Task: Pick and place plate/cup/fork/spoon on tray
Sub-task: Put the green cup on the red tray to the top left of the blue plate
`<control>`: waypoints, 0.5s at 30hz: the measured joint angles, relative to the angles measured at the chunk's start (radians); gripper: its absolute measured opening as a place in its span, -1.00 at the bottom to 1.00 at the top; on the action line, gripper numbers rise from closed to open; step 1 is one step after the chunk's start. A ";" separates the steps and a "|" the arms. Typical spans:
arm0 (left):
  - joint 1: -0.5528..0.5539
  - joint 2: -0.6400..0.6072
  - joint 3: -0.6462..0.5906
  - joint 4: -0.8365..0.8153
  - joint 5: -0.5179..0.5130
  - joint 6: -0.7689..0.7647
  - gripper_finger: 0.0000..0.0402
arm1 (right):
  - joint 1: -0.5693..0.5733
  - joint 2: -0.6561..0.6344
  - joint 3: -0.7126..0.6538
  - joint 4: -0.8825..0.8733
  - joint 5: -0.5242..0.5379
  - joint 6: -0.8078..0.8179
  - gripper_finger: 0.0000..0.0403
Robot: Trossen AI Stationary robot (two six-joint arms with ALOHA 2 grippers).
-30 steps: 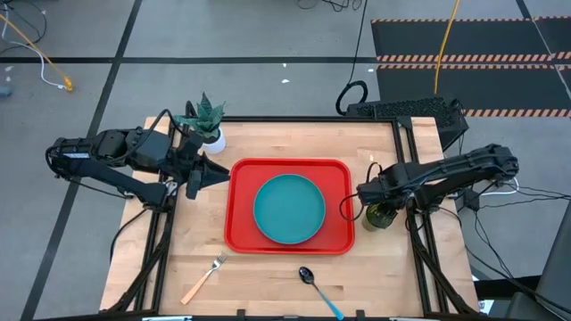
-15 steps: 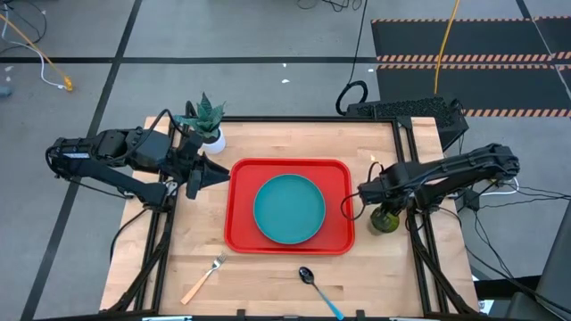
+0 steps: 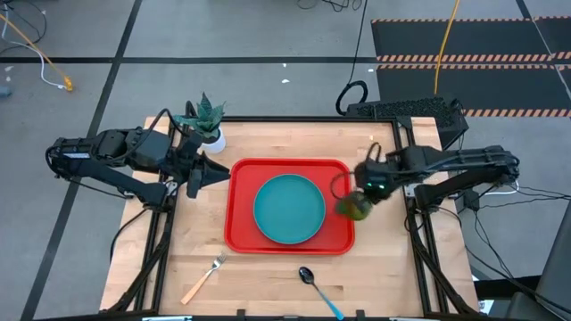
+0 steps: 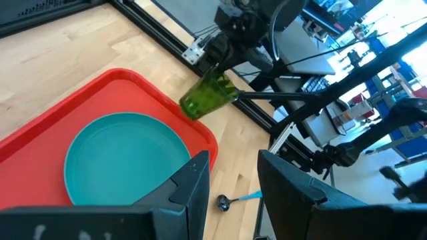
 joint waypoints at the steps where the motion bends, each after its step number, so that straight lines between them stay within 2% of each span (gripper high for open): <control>1: 0.000 0.002 0.000 0.000 0.000 0.000 -0.36 | -0.014 0.027 0.021 0.042 0.000 -0.009 -1.00; 6: 0.000 0.004 0.000 0.000 -0.001 0.011 -0.36 | -0.078 0.224 0.191 0.190 -0.003 -0.119 -1.00; 10: 0.000 0.005 0.000 -0.001 -0.001 0.029 -0.36 | -0.131 0.396 0.389 0.194 -0.006 -0.232 -1.00; 15: -0.001 0.005 0.000 -0.003 0.001 0.079 -0.36 | -0.187 0.574 0.598 0.191 -0.078 -0.313 -1.00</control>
